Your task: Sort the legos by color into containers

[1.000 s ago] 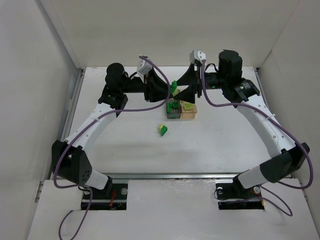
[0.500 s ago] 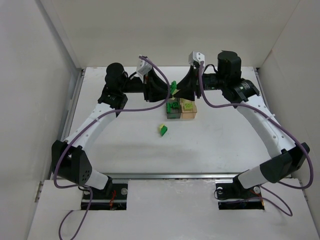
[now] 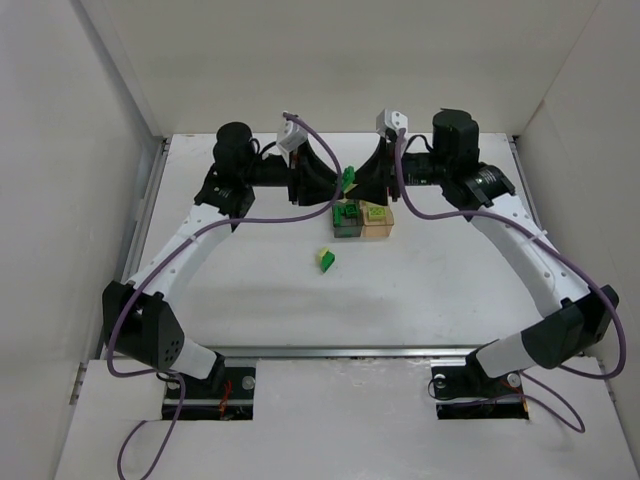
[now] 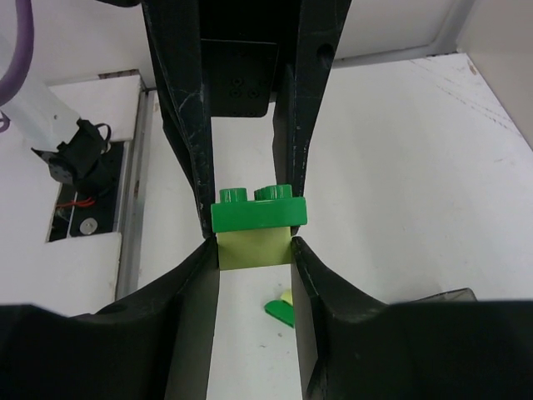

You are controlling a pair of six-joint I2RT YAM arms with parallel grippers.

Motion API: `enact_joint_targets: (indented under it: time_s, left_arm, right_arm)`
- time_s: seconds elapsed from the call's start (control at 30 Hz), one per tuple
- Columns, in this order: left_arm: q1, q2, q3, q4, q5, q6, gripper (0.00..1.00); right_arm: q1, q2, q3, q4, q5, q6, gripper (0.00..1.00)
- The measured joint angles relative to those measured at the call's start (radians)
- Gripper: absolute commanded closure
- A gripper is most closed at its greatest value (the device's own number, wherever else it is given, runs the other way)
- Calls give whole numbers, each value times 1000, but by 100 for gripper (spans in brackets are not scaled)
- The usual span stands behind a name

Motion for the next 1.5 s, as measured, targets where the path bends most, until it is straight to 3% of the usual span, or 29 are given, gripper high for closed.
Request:
enact_joint_targets:
  time_s: [0.27, 0.63, 0.87, 0.93, 0.97, 1.03, 1.07, 1.13, 1.17, 1.23, 1.37, 1.5]
  left_arm:
    - [19, 4, 7, -183, -75, 125, 100]
    - [40, -4, 61, -243, -107, 204, 100]
    - [44, -21, 33, -274, -249, 235, 100]
    - [44, -43, 2, -282, -295, 247, 100]
    - [44, -53, -13, -289, -320, 256, 100]
    - [44, -68, -34, -301, -362, 271, 100]
    - [44, -74, -43, -305, -380, 279, 100]
    - [44, -80, -58, -315, -406, 291, 100]
    - [45, -80, -61, -320, -416, 298, 100]
    - [41, -80, -63, -334, -454, 313, 100]
    - [6, -58, -63, -340, -555, 341, 100]
    - [-33, 83, -3, -352, -617, 335, 100]
  right_arm:
    - [-13, 65, -37, 25, 22, 34, 100]
    - [-79, 195, -82, -92, 343, 55, 100]
    - [-79, 328, -3, -76, 675, 222, 99]
    - [-85, 415, 44, -80, 763, 266, 84]
    - [-87, 450, 57, -79, 794, 279, 62]
    - [-93, 507, 64, -89, 844, 306, 45]
    - [-96, 522, 64, -100, 857, 312, 32]
    - [-99, 538, 64, -125, 896, 324, 20]
    - [-99, 538, 66, -132, 908, 331, 8]
    - [-99, 529, 76, -145, 933, 348, 0]
    - [-99, 445, 76, -143, 950, 375, 0]
    - [-99, 254, 7, -103, 957, 399, 0]
